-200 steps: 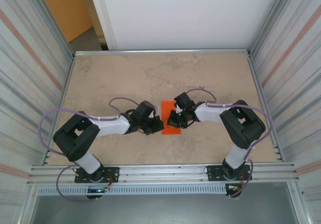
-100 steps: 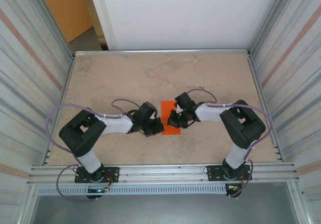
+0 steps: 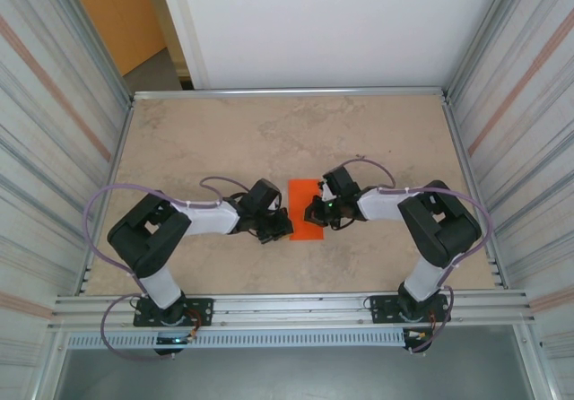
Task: Fold a paper plane with a square sheet of paper (pick it up from the middle)
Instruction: Fold the triangle a second time at the center of the table.
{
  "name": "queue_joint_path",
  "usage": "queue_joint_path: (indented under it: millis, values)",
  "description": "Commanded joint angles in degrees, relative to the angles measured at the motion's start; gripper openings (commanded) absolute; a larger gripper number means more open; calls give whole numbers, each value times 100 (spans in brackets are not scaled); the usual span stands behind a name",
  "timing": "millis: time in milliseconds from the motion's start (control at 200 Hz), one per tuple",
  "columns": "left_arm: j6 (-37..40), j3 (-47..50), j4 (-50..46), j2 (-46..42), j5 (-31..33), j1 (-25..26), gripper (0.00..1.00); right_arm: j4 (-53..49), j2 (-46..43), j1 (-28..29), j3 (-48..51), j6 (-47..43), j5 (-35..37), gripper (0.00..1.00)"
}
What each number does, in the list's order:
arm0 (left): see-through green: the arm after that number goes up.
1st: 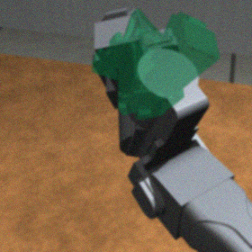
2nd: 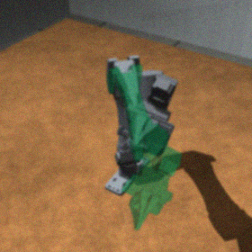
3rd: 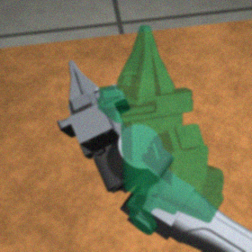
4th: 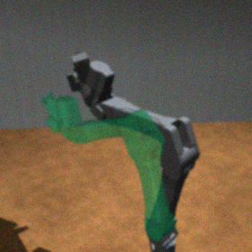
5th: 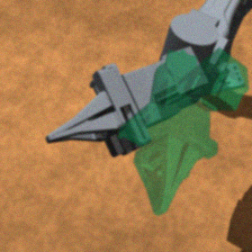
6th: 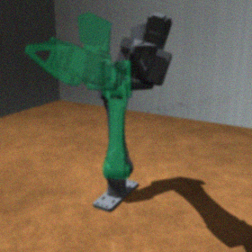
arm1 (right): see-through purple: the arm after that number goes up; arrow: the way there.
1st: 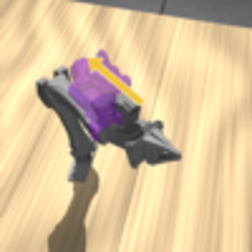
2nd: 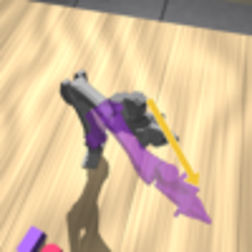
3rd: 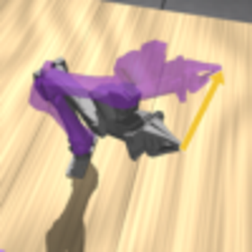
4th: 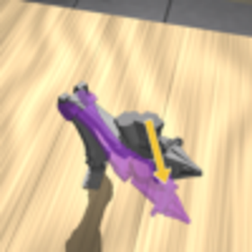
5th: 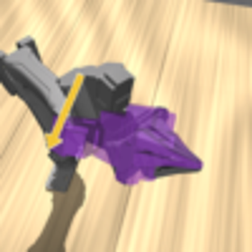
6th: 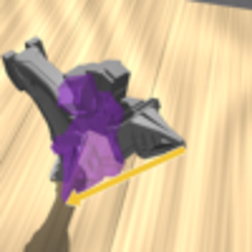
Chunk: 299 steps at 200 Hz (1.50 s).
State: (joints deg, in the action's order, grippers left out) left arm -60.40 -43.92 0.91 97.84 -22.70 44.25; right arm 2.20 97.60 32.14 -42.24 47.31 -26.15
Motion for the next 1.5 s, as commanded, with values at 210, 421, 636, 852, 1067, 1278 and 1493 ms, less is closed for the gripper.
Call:
queue_joint_path:
  millis: [210,421,636,852,1067,1278,1493]
  values:
    - [-53,109,-951,398,13,-47,4,-753,-183,-1153,-37,-427,923,4]
    - [70,-50,-920,349,-10,-48,4,-1240,-1028,-986,-179,-707,1030,4]
    - [90,-92,-925,323,-13,-48,4,-1019,-977,-63,-222,-496,665,4]
    - [109,-101,-957,262,0,-48,4,-623,-273,225,-398,-285,232,3]
    - [211,-130,-982,180,-11,-49,4,-493,-56,-345,-266,-348,-109,3]
    - [486,-350,-815,74,-128,-55,5,-853,201,-445,-258,-538,153,3]
    - [891,-713,-614,-125,-129,-30,9,-1080,352,-471,-223,-557,415,2]
